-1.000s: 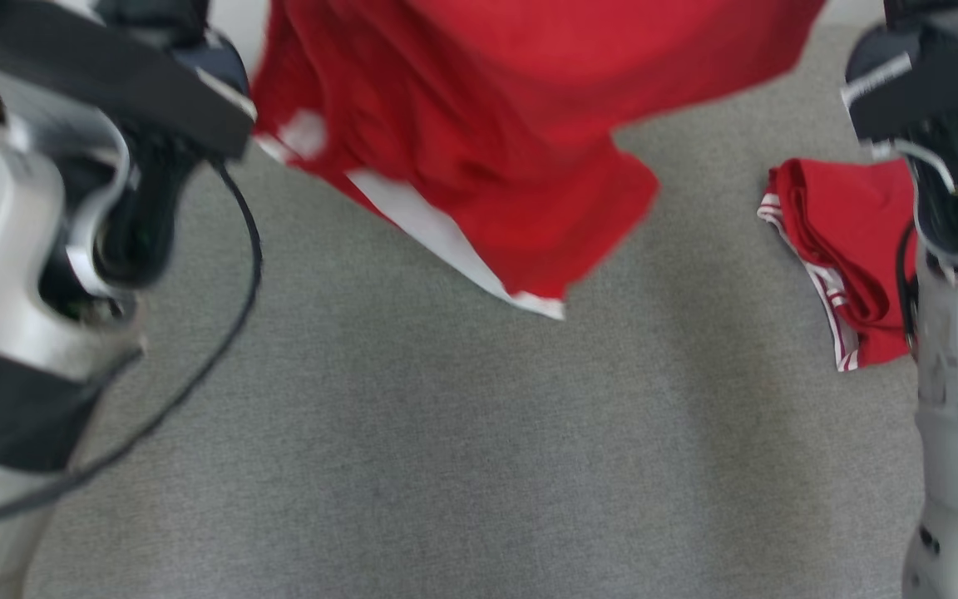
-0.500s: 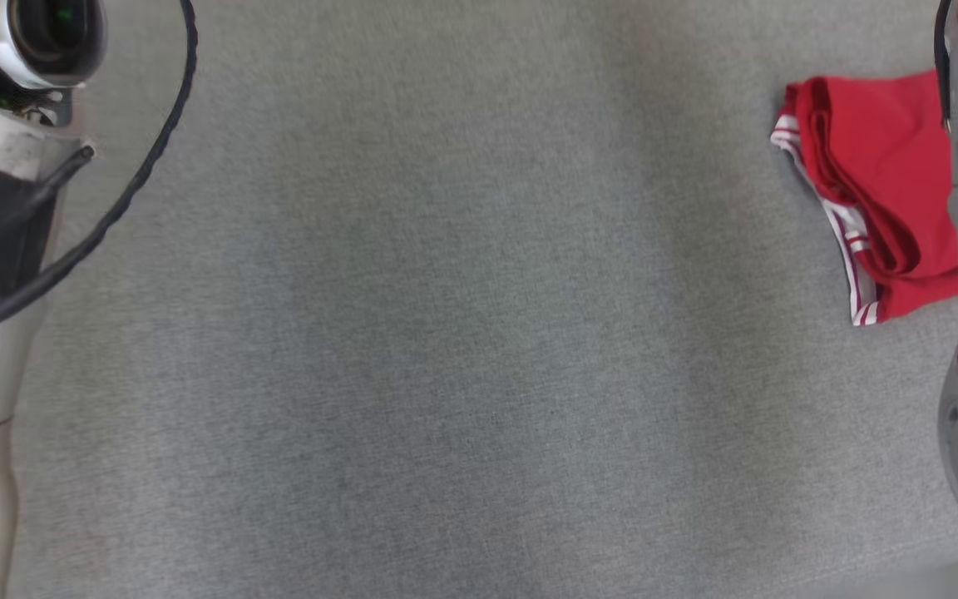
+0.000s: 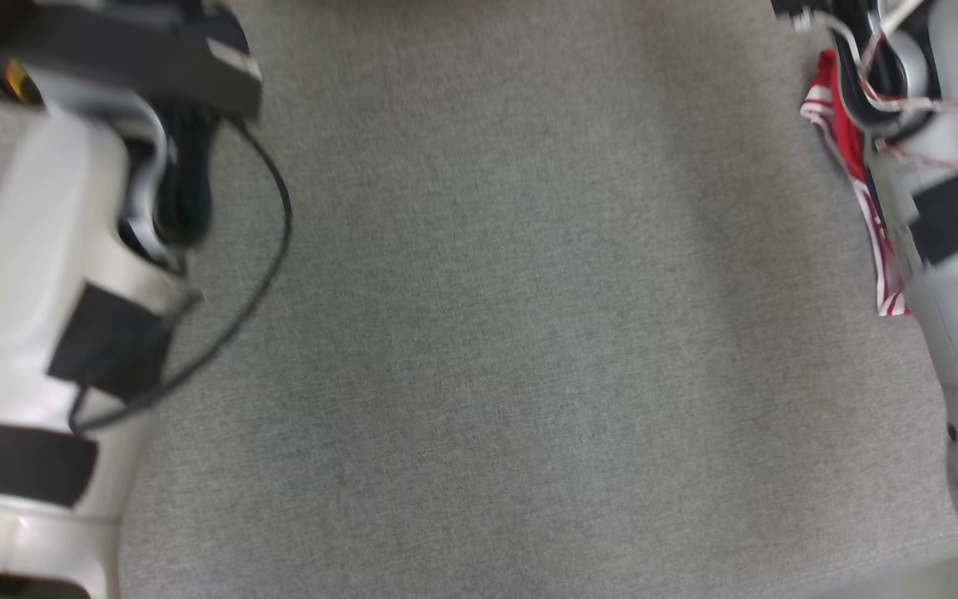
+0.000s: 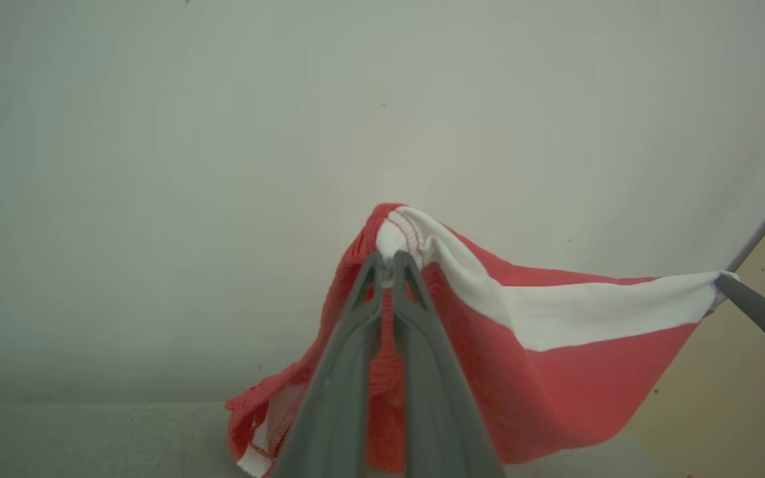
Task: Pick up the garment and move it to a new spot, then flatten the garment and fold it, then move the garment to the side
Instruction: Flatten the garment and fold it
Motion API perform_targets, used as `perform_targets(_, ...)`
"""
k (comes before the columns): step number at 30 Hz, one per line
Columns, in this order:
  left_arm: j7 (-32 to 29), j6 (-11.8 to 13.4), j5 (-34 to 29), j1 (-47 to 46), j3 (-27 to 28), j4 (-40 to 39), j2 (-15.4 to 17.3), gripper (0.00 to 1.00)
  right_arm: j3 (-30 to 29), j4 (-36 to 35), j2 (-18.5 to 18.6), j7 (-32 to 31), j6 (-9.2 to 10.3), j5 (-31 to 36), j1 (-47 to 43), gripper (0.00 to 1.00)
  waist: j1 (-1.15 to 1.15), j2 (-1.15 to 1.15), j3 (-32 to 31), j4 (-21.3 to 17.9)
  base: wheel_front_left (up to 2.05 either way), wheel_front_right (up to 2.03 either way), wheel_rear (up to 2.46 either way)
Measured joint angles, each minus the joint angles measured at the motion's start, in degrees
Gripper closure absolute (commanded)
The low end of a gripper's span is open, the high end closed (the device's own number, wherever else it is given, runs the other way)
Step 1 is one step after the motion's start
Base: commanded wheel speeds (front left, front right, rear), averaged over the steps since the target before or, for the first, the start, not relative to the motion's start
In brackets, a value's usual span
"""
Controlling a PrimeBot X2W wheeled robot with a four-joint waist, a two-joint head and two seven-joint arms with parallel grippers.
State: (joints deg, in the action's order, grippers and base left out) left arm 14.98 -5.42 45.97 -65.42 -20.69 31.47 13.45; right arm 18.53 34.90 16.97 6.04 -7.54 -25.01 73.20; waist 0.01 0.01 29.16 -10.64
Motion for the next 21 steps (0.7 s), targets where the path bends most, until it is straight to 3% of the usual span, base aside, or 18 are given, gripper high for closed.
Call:
perform_targets(6, -0.56, -1.22, 2.69, 9.9, -1.69, -0.88, -0.25, 1.0, 0.67, -9.77, 4.78, -11.1, 0.0, -11.37, -10.54, 1.0, -0.02, -0.01, -4.35, 0.81, 0.0, 0.0, 0.0)
perform_targets(12, -3.61, -1.34, 4.44, 19.45, -3.07, -5.17, 1.57, 1.0, -3.02, -19.45, 7.77, -21.24, 0.0, -14.43, -21.99, 1.0, -0.03, -0.01, -8.77, 1.41, 0.0, 0.0, 0.0)
perform_targets(16, -6.12, 0.13, 4.43, 25.31, -4.59, -8.6, 3.53, 1.0, -6.83, -24.97, 8.05, -27.61, 0.0, -14.71, -29.81, 1.0, -0.03, -0.02, -11.35, 1.84, 0.0, 0.0, 0.0)
perform_targets(21, -8.33, 3.47, 0.08, 31.66, -8.42, -13.16, 6.88, 1.0, -10.12, -30.77, 8.02, -35.61, 0.0, -13.51, -38.68, 1.0, -0.03, -0.01, -13.89, 2.55, 0.0, 0.0, 0.0)
